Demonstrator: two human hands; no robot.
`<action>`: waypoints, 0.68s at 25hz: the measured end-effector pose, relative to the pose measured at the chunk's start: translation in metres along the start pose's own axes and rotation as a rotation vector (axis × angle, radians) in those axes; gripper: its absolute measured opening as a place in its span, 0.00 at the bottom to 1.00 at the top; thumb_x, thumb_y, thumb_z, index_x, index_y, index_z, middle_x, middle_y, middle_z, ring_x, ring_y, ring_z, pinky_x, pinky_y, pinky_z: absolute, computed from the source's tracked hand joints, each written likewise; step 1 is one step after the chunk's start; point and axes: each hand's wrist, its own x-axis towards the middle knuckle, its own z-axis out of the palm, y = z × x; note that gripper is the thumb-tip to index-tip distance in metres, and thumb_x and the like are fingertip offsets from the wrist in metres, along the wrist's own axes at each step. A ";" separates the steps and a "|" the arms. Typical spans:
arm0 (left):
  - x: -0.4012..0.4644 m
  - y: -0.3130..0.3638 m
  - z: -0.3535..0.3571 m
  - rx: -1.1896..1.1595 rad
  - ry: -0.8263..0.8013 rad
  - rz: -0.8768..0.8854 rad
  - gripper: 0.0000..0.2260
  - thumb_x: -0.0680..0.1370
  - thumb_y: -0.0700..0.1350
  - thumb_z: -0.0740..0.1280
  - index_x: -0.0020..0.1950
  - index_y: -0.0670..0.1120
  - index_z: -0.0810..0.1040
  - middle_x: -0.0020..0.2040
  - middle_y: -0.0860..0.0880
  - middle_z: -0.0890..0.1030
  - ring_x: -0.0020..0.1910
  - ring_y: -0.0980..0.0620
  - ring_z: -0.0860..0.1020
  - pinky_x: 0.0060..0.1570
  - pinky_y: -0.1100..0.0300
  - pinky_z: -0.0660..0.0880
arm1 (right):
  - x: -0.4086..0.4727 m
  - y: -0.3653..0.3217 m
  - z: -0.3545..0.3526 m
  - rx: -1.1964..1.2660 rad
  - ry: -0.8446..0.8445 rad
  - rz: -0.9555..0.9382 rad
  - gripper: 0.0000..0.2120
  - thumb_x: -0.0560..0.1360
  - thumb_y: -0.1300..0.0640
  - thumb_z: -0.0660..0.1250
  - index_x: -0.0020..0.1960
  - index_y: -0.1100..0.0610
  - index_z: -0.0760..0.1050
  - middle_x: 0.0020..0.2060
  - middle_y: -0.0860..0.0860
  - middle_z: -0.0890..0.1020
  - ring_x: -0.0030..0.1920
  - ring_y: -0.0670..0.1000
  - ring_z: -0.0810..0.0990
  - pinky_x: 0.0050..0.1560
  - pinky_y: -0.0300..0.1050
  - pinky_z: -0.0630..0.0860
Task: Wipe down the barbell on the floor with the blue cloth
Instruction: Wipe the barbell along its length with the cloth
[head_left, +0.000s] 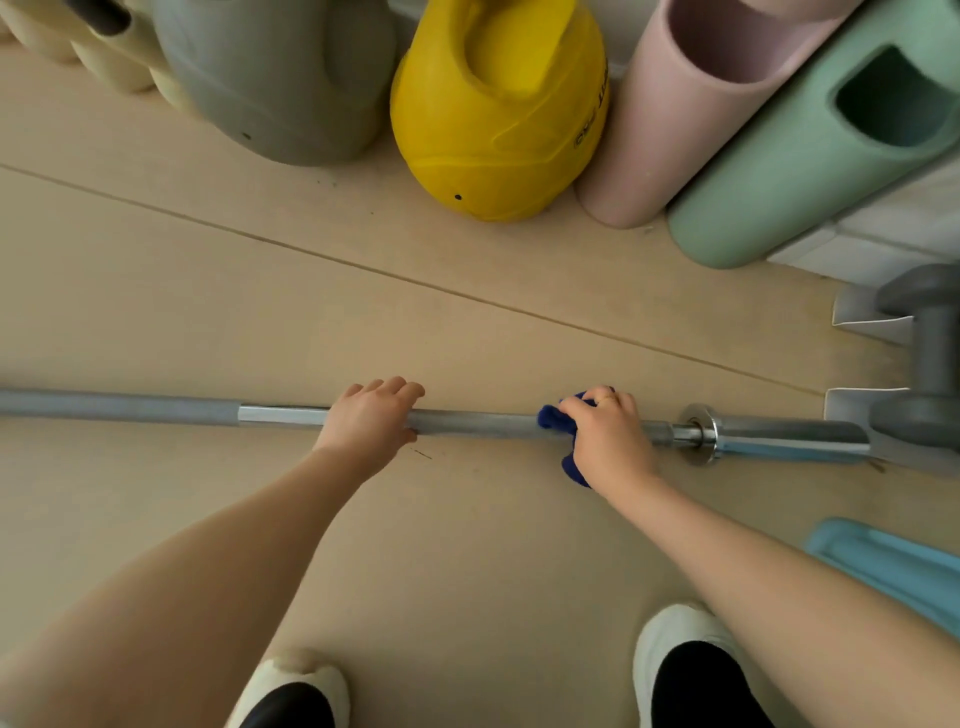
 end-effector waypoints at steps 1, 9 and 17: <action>-0.002 -0.002 0.001 -0.007 0.031 -0.028 0.22 0.75 0.51 0.68 0.67 0.48 0.68 0.60 0.50 0.76 0.59 0.47 0.74 0.58 0.56 0.67 | 0.004 -0.017 0.001 0.013 0.019 0.033 0.18 0.69 0.67 0.63 0.57 0.55 0.73 0.57 0.56 0.72 0.60 0.59 0.66 0.51 0.51 0.73; -0.002 -0.007 0.005 -0.085 0.072 -0.094 0.21 0.74 0.52 0.66 0.65 0.48 0.69 0.59 0.49 0.77 0.59 0.45 0.73 0.57 0.54 0.65 | -0.004 -0.143 0.031 -0.083 0.005 -0.237 0.18 0.72 0.61 0.65 0.61 0.51 0.72 0.63 0.55 0.65 0.62 0.60 0.63 0.42 0.47 0.68; -0.006 -0.007 0.001 -0.003 0.066 -0.033 0.09 0.76 0.47 0.63 0.55 0.48 0.77 0.54 0.50 0.78 0.59 0.45 0.71 0.66 0.53 0.58 | -0.003 -0.138 0.040 -0.116 0.082 -0.088 0.15 0.73 0.60 0.64 0.59 0.53 0.70 0.61 0.57 0.68 0.59 0.61 0.67 0.42 0.49 0.72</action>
